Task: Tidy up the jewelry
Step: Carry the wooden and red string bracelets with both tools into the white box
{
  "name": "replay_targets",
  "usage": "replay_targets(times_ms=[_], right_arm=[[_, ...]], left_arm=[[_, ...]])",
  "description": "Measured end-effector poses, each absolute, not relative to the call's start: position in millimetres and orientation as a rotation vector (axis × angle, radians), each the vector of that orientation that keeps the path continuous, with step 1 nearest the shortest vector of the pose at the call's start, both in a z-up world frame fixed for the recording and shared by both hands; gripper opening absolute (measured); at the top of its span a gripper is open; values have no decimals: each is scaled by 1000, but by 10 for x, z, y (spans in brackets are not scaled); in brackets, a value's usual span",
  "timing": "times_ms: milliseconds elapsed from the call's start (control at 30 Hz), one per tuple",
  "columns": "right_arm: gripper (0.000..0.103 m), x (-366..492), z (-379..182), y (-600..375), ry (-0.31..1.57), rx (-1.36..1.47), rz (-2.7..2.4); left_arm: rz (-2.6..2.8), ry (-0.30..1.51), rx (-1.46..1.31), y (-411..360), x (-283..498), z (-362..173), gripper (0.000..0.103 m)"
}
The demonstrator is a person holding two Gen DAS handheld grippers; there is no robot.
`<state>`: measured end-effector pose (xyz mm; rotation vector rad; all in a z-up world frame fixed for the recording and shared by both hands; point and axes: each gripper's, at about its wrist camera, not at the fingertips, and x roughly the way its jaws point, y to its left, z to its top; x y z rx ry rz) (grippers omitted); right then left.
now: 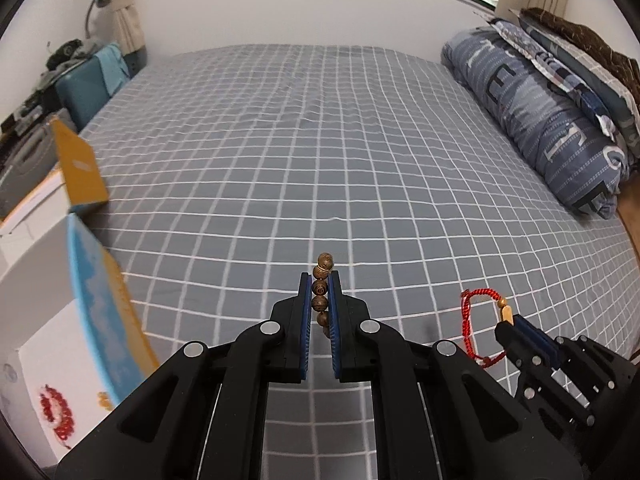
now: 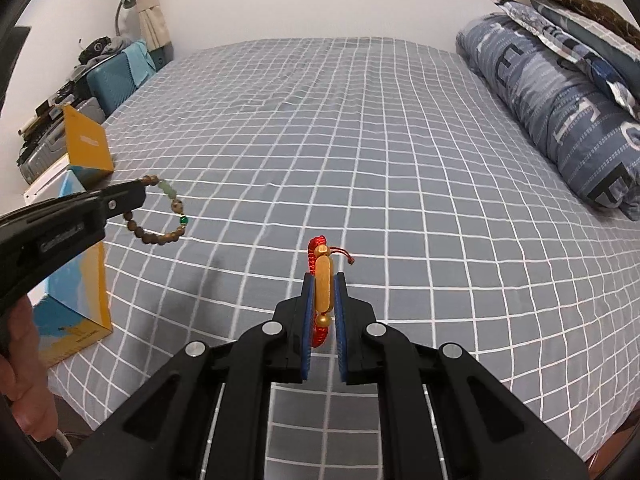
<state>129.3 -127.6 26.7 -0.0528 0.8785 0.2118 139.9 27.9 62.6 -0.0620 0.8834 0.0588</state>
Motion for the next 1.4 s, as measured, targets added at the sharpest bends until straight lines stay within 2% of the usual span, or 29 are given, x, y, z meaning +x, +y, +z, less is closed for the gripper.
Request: replay_targets(times_ms=[700,1067,1400], right_arm=[[9,1080,900,150,802,-95,434],[9,780,967,1331,781,-182,639],[9,666,482,2185,858,-312,726]], left_arm=[[344,790,-167,1735,360,1170,8],[509,795,-270,2706,-259,1010,8],[595,895,-357,3279,-521,509,8]])
